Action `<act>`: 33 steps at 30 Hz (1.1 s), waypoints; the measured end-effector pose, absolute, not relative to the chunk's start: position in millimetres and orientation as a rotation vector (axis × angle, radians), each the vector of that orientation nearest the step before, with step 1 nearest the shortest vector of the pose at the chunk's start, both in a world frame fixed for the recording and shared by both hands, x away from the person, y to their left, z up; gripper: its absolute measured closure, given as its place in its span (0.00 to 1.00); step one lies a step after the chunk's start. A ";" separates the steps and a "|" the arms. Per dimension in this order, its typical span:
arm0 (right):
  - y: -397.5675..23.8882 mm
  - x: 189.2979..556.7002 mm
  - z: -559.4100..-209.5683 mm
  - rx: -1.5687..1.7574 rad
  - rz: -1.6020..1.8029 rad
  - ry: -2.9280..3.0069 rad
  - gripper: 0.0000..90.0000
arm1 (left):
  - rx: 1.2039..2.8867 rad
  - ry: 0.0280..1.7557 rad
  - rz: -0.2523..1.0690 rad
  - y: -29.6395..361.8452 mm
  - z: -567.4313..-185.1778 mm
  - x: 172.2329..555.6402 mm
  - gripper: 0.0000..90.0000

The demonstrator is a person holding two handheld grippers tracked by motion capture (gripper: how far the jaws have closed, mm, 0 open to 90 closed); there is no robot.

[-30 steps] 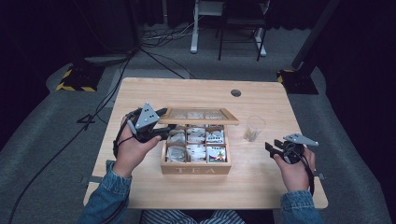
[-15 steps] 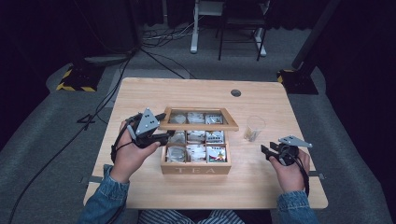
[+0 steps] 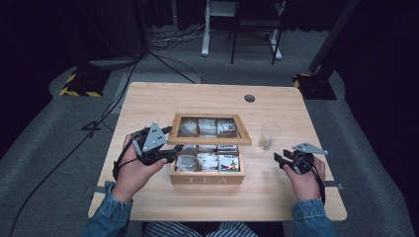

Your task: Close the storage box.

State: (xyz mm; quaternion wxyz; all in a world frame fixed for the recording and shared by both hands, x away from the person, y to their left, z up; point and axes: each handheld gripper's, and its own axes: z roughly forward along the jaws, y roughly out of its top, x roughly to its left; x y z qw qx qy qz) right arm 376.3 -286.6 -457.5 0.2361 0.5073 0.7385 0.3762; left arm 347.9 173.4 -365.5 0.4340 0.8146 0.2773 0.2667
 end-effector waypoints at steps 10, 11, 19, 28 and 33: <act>-286.5 377.9 -460.5 1.400 1.035 2.028 0.62 | 2.067 0.704 0.616 175.0 -367.2 341.6 0.42; -286.6 377.8 -461.0 1.401 1.036 2.031 0.62 | 2.076 0.701 0.617 175.0 -366.9 341.0 0.41; -292.4 375.0 -461.6 1.416 1.042 2.016 0.62 | 2.119 0.695 0.599 174.8 -369.9 338.7 0.41; -295.7 379.3 -461.2 1.421 1.051 2.013 0.61 | 2.177 0.706 0.553 174.5 -377.4 333.7 0.40; -294.6 381.9 -462.8 1.422 1.047 2.022 0.61 | 2.209 0.716 0.526 174.1 -383.1 332.2 0.40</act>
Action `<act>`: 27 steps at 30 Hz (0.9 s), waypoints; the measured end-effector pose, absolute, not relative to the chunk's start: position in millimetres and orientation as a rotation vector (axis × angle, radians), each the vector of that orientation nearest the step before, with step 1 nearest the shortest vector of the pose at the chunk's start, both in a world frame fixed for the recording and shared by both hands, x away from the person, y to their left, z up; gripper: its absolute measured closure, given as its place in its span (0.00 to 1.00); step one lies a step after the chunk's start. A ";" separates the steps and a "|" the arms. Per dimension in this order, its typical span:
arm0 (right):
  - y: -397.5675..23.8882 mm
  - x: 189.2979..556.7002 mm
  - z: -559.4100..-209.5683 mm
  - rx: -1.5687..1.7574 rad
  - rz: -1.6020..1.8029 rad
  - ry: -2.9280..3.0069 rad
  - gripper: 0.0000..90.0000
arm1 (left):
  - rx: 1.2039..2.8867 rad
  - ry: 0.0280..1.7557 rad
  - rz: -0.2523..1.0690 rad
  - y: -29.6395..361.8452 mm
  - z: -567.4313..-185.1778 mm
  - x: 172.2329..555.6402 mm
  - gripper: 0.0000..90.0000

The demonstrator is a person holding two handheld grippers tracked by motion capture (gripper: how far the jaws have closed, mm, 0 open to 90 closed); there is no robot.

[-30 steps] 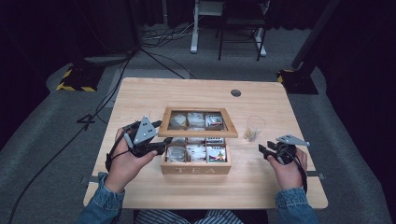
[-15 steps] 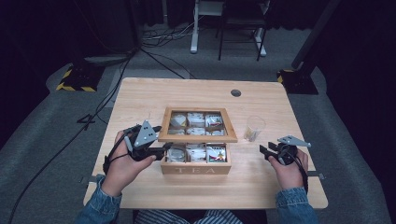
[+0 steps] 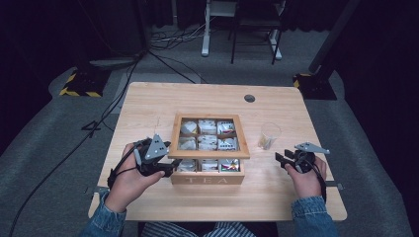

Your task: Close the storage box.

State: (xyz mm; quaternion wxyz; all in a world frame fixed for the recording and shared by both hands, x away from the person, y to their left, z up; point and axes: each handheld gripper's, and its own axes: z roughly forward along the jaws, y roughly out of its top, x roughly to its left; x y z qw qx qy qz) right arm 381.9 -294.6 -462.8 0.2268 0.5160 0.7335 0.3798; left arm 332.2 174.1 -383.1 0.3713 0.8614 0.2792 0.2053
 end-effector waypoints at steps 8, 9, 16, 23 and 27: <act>-291.8 384.6 -463.4 1.425 1.045 2.027 0.61 | 2.255 0.712 0.486 174.6 -388.2 331.4 0.39; -291.6 384.7 -463.7 1.423 1.044 2.028 0.61 | 2.267 0.709 0.476 174.7 -388.3 331.8 0.39; -295.0 380.6 -466.6 1.430 1.041 2.026 0.61 | 2.326 0.699 0.446 171.8 -389.2 336.6 0.36; -298.8 376.0 -470.7 1.454 1.025 2.024 0.61 | 2.381 0.693 0.418 169.8 -393.7 340.4 0.33; -300.9 375.2 -470.0 1.453 1.028 2.014 0.61 | 2.414 0.697 0.432 166.1 -398.4 339.6 0.32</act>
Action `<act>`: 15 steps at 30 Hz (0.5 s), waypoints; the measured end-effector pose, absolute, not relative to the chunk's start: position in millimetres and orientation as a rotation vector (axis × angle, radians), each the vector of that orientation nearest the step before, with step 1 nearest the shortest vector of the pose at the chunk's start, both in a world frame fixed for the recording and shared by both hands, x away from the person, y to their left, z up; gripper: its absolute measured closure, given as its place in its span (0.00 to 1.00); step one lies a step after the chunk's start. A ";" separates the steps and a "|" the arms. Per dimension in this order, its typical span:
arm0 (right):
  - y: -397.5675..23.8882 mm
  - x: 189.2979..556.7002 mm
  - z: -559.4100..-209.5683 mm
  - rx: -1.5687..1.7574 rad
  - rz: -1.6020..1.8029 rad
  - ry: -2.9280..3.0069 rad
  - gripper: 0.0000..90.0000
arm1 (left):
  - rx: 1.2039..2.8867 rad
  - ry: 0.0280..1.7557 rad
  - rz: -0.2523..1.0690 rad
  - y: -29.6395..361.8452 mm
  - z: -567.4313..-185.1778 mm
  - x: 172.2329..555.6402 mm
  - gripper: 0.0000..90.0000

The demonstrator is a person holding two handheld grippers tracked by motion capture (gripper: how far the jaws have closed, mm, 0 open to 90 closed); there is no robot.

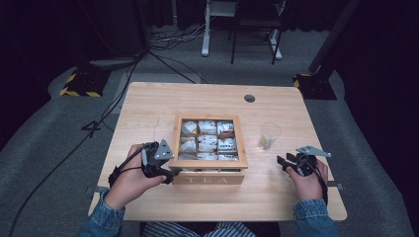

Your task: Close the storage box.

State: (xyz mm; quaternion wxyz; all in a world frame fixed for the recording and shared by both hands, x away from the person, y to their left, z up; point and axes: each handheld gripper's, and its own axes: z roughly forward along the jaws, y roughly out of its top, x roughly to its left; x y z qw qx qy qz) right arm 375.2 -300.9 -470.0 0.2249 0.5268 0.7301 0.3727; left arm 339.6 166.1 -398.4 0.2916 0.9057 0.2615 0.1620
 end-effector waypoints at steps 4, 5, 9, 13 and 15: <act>-298.1 376.1 -470.1 1.444 1.033 2.024 0.61 | 2.426 0.701 0.426 165.6 -400.7 339.4 0.32; -297.7 376.3 -470.2 1.440 1.032 2.028 0.61 | 2.428 0.705 0.417 165.4 -401.7 339.4 0.32; -297.6 377.1 -470.3 1.447 1.035 2.026 0.61 | 2.446 0.708 0.415 164.1 -405.9 340.3 0.30; -297.2 378.1 -470.8 1.450 1.034 2.028 0.61 | 2.454 0.713 0.412 163.3 -407.5 340.5 0.30; -296.8 378.3 -471.3 1.445 1.035 2.030 0.61 | 2.454 0.719 0.408 163.4 -408.5 340.9 0.29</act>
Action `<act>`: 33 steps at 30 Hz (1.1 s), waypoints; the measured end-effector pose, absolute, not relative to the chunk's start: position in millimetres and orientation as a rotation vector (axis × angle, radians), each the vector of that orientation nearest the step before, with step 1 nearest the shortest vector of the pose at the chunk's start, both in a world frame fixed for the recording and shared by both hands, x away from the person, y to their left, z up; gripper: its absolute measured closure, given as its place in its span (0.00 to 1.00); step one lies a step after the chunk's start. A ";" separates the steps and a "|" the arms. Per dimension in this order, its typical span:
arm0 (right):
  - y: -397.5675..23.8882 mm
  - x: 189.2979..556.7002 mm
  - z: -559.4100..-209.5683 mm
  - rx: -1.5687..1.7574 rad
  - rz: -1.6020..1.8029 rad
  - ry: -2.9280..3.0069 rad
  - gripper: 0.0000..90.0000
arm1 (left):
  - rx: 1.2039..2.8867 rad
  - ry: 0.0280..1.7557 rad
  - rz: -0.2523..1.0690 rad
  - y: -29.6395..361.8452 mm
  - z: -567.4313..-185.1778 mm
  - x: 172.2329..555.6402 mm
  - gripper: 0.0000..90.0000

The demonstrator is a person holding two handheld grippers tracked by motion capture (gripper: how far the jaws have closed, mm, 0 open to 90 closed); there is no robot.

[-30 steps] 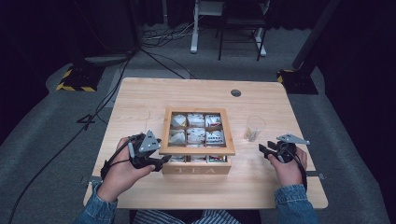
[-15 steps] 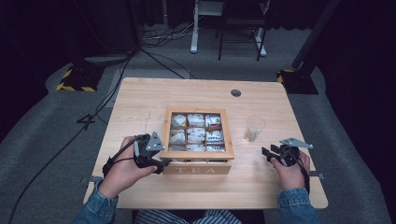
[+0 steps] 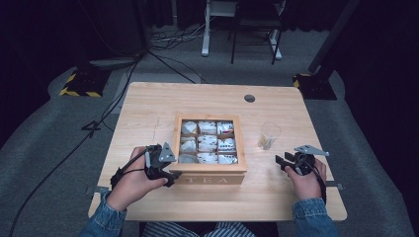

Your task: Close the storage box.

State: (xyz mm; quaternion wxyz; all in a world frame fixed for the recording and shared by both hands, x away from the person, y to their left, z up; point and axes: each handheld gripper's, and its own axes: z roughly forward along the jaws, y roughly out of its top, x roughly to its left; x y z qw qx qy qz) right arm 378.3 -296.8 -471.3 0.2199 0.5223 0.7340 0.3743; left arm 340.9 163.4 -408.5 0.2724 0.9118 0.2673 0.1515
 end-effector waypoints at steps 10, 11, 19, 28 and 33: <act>-294.6 380.7 -471.6 1.447 1.035 2.023 0.59 | 2.466 0.743 0.402 161.5 -413.7 338.1 0.29; -294.2 381.2 -471.8 1.448 1.035 2.025 0.59 | 2.443 0.733 0.403 161.9 -411.8 336.9 0.29; -294.8 382.8 -472.9 1.457 1.039 2.013 0.56 | 2.279 0.738 0.444 171.9 -389.3 330.3 0.29; -293.1 385.8 -474.9 1.457 1.038 2.004 0.52 | 2.174 0.860 0.512 203.1 -383.0 340.7 0.28; -296.7 386.1 -477.6 1.444 1.042 1.998 0.48 | 2.144 0.918 0.547 219.4 -382.7 349.3 0.27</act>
